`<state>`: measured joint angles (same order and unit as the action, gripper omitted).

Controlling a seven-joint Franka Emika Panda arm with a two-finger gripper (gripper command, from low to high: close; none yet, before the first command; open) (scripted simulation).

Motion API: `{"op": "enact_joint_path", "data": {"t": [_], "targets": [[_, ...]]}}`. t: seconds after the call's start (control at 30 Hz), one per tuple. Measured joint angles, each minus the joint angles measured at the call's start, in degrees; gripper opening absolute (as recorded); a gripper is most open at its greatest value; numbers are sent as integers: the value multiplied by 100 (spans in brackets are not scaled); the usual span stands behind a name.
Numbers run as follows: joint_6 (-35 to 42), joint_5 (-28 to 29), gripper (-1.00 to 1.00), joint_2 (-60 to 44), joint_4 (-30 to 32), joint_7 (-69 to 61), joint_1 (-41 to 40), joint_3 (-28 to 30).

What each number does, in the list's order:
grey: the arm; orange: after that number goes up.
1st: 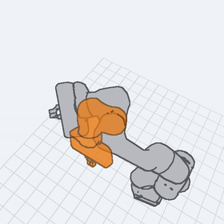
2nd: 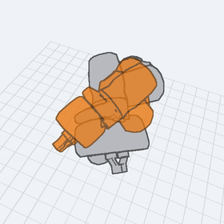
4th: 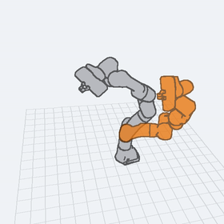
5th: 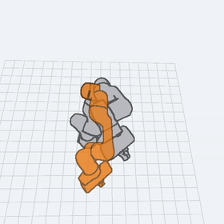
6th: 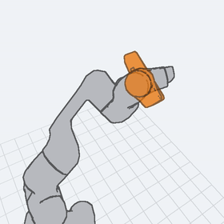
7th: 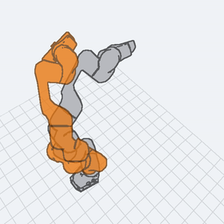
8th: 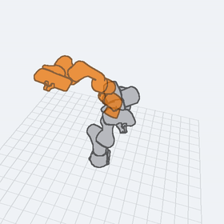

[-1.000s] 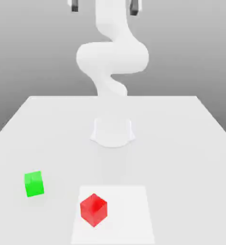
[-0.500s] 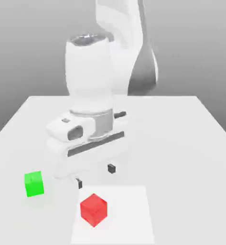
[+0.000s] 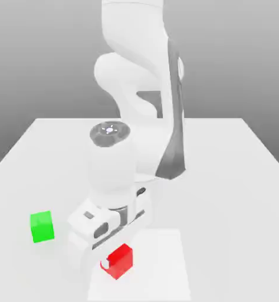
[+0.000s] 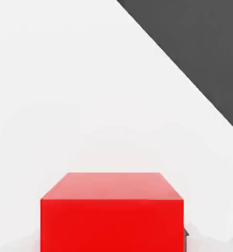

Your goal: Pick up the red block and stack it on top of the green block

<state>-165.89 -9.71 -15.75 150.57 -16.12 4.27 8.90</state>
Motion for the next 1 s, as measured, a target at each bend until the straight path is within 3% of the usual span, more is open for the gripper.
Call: {"op": "enact_joint_path", "data": {"t": [0.17,0.43,0.53,0.7,0.73,0.93,1.0], "targets": [[776,637,-100,963,167,474,113,328],[1304,1464,-100,2113,733,1155,-1877,1382],[1023,1186,-100,1855,768,969,-1905,1479],[270,199,-100,998,739,264,-2003,1181],[170,58,100,882,735,163,-2050,1109],[114,-15,100,823,733,110,-2070,1076],[268,226,100,1010,740,282,-2039,1160]]}}
